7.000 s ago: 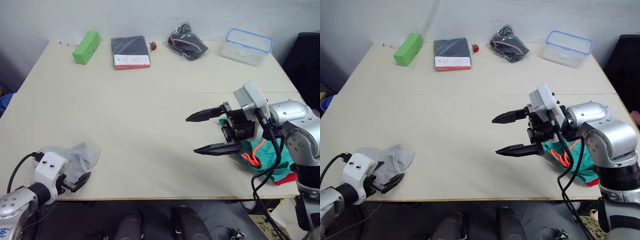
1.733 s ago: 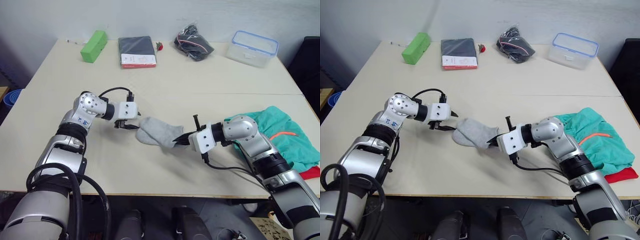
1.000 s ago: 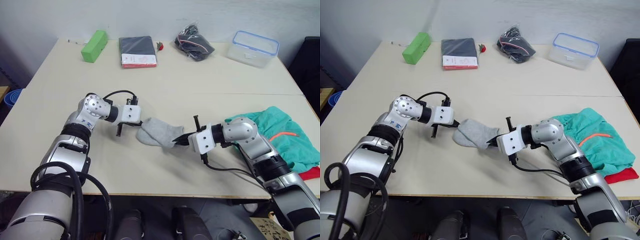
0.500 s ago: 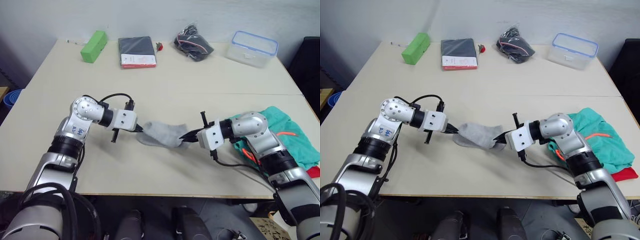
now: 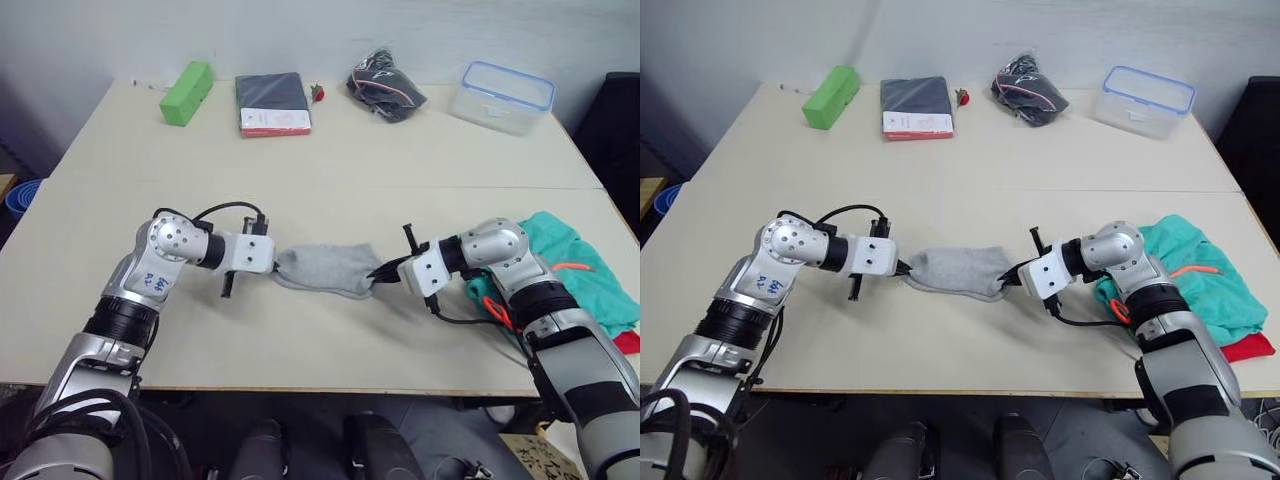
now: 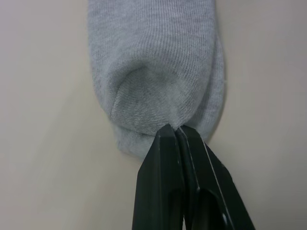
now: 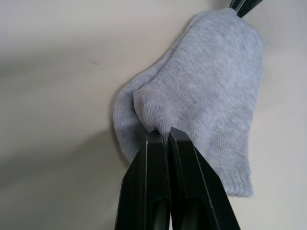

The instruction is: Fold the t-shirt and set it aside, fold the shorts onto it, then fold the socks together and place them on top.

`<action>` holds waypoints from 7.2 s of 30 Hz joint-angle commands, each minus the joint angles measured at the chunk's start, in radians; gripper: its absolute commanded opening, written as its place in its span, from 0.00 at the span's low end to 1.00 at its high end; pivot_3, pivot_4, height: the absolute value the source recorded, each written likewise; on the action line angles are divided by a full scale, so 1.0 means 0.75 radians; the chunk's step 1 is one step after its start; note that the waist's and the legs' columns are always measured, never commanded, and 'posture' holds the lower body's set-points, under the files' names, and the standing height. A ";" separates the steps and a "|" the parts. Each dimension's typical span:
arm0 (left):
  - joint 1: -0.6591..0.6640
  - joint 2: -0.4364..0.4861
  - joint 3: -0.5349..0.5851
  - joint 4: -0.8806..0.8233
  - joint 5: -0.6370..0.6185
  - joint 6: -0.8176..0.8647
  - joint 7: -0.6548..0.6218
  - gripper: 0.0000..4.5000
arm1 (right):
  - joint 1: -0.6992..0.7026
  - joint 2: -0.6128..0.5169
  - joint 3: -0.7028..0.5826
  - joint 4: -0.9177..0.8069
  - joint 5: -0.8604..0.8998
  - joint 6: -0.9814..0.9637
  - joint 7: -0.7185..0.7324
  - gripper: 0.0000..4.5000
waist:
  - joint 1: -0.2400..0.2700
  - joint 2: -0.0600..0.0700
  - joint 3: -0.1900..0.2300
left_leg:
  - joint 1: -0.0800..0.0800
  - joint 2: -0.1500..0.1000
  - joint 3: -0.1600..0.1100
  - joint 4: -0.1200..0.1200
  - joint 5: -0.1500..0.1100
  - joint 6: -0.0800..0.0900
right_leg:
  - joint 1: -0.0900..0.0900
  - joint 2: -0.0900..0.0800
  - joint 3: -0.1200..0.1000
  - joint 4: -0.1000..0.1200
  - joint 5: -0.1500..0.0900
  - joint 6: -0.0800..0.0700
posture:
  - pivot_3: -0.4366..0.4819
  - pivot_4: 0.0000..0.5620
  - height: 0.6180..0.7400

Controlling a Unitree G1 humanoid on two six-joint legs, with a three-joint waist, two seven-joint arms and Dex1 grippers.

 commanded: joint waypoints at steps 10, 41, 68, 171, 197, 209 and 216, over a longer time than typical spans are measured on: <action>0.082 0.111 0.220 -0.307 -0.374 0.455 -0.126 0.69 | 0.173 -0.177 -0.153 -0.428 0.239 0.307 0.010 0.82 | 0.008 0.000 0.000 | -0.001 0.000 -0.002 -0.001 0.000 0.000 | 0.001 0.000 -0.001 -0.001 0.000 0.000 | 0.48 0.27 1.00; 0.032 -0.178 -0.107 -0.001 -0.114 0.441 0.233 0.01 | 0.491 0.032 0.069 -1.134 -0.162 1.412 -0.627 0.01 | 0.007 0.000 0.000 | -0.001 -0.002 -0.003 0.000 -0.002 0.004 | 0.000 -0.001 0.000 -0.003 0.000 0.000 | 0.48 0.27 1.00; 0.140 -0.203 -0.043 -0.141 -0.145 0.512 0.291 0.01 | 0.394 0.214 0.085 -1.008 -0.198 1.484 -0.757 0.01 | 0.007 -0.003 -0.008 | 0.004 -0.001 -0.003 -0.002 -0.003 0.005 | 0.004 -0.001 -0.001 -0.004 0.000 0.000 | 0.48 0.27 1.00; -0.172 -0.750 0.890 -0.175 -1.234 2.106 1.022 0.58 | 0.589 0.230 0.014 -1.058 -0.189 1.514 -0.711 0.00 | 0.008 -0.008 -0.016 | 0.025 0.000 -0.018 -0.025 0.002 -0.020 | 0.028 0.001 -0.014 -0.026 -0.002 -0.003 | 0.48 0.27 1.00; 0.091 -0.364 0.297 -0.356 -0.942 1.359 0.619 0.14 | 0.573 0.222 0.020 -1.059 -0.186 1.529 -0.698 0.00 | 0.008 -0.009 -0.013 | 0.022 -0.002 -0.023 -0.030 0.003 -0.018 | 0.028 -0.003 -0.018 -0.032 -0.003 -0.005 | 0.48 0.27 1.00; -0.035 -0.430 0.065 -0.178 -0.747 1.217 0.537 0.01 | 0.579 0.224 0.024 -1.063 -0.190 1.540 -0.706 0.00 | 0.009 -0.008 -0.013 | 0.021 -0.001 -0.024 -0.030 0.000 -0.008 | 0.028 -0.004 -0.018 -0.034 -0.003 -0.005 | 0.48 0.27 1.00; -0.092 -0.470 -0.001 -0.020 -0.620 1.104 0.520 0.01 | 0.608 0.191 0.001 -1.124 -0.187 1.556 -0.702 0.00 | 0.011 -0.008 -0.013 | 0.021 -0.002 -0.024 -0.030 -0.001 -0.006 | 0.028 -0.004 -0.018 -0.034 -0.003 -0.005 | 0.48 0.27 1.00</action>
